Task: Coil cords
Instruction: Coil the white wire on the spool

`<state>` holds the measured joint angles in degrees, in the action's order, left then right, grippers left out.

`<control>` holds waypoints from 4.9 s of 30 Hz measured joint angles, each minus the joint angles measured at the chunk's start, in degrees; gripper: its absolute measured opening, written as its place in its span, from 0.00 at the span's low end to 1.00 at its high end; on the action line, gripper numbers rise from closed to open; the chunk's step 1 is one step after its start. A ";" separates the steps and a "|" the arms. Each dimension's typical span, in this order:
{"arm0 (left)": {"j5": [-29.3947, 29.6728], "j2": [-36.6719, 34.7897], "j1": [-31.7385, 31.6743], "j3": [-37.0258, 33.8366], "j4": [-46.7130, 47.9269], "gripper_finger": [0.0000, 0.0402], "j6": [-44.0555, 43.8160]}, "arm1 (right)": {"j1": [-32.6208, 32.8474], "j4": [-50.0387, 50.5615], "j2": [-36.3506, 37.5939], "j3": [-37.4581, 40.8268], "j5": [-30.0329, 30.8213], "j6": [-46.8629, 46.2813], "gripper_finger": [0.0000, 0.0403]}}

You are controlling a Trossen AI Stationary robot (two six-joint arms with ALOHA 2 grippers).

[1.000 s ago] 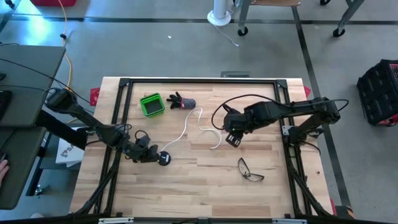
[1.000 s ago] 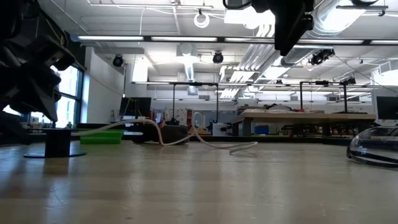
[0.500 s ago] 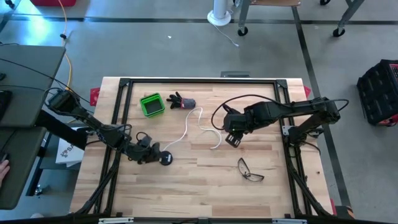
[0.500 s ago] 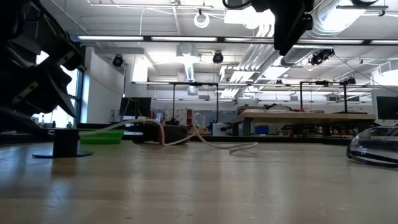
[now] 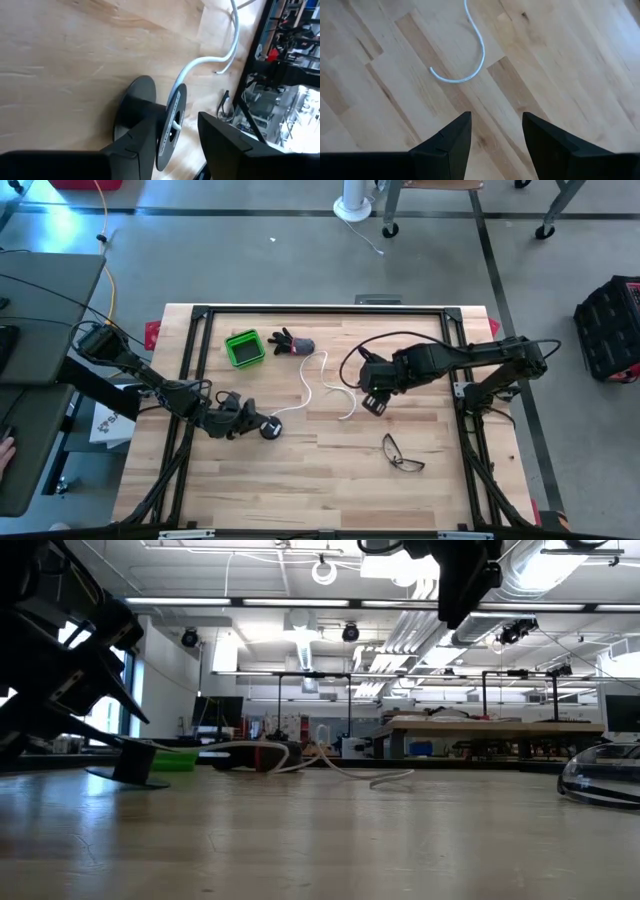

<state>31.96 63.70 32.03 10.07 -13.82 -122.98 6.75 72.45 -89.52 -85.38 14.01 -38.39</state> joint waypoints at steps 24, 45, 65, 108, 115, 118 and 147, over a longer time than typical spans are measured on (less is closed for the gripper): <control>-0.14 0.09 3.49 7.02 19.02 0.33 -3.02 | -0.37 -2.01 0.00 0.00 -0.01 0.70 0.43; 0.81 8.64 1.68 7.23 9.27 0.11 -1.87 | -0.37 -2.04 0.00 0.00 -0.01 -0.19 0.43; 5.52 -17.81 -5.62 6.97 9.25 0.00 23.82 | -0.39 -10.34 0.00 0.00 -2.48 4.54 0.43; -1.23 -20.17 -23.45 41.12 21.96 0.00 106.60 | -7.27 -49.88 0.04 -0.02 -16.66 17.51 0.43; -3.44 -19.00 -23.45 45.29 15.54 0.00 106.70 | -8.41 -56.29 0.04 -0.02 -16.66 19.41 0.43; -3.92 -18.58 -23.45 46.90 14.94 0.00 107.99 | -8.94 -58.38 0.04 -0.02 -16.66 20.15 0.43; -7.80 -15.77 -25.72 47.59 13.47 0.00 95.98 | -9.59 -59.62 0.33 -0.02 -18.00 24.53 0.43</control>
<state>24.16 47.94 6.31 57.66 -0.35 -27.00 -2.85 12.83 -89.18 -85.41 -3.99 -13.87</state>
